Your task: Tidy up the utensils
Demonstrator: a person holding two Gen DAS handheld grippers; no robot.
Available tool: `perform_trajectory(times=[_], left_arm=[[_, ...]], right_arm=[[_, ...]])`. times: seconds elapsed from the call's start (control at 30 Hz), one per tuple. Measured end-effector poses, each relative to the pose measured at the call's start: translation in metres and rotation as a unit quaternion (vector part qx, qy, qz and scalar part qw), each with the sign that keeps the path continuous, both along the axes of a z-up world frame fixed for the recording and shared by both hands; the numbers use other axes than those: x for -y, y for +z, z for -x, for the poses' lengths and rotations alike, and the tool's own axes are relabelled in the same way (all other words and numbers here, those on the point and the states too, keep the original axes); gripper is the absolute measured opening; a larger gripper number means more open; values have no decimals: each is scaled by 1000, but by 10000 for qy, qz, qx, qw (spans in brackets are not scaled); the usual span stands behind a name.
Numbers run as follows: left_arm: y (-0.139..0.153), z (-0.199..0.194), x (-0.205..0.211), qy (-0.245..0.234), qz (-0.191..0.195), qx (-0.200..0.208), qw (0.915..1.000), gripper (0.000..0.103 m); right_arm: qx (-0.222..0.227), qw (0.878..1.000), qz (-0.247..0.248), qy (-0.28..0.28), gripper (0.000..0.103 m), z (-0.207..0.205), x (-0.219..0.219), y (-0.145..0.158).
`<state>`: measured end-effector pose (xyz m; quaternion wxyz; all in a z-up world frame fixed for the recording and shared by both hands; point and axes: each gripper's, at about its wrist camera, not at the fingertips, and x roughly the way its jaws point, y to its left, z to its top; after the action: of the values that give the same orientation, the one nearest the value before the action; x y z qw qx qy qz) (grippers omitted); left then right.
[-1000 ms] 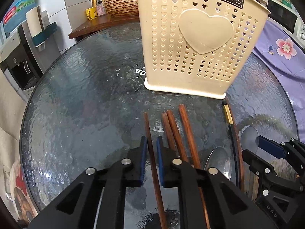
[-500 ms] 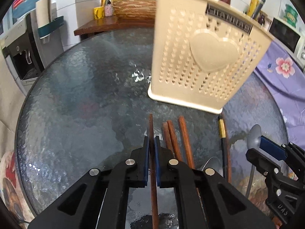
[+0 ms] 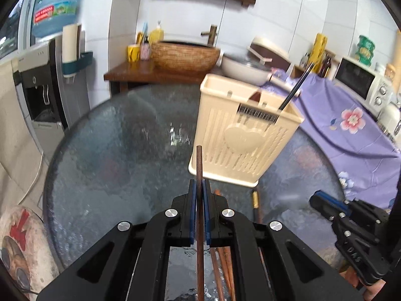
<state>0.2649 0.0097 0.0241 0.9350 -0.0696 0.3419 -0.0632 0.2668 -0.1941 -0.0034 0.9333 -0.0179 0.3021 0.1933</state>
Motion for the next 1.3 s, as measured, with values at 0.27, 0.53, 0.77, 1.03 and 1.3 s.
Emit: perform_trajectory(times=[0.27, 0.53, 0.77, 1.03, 1.3], left_arm=[[9, 9, 0, 16, 7, 121, 9999, 5], [14, 13, -5, 45, 57, 190, 9998, 5], [13, 14, -6, 55, 52, 194, 9998, 5], [12, 13, -7, 52, 73, 164, 9998, 5], [8, 13, -8, 42, 97, 133, 9999, 5]], right_arm=[[-223, 9997, -29, 18, 9, -5, 1, -4], [-747, 9965, -68, 356, 18, -30, -17, -26], [-1006, 9924, -69, 698, 27, -28, -38, -43], [-1453, 9877, 64, 571, 45, -17, -61, -68], [-1293, 9912, 86, 255, 45, -34, -52, -60]])
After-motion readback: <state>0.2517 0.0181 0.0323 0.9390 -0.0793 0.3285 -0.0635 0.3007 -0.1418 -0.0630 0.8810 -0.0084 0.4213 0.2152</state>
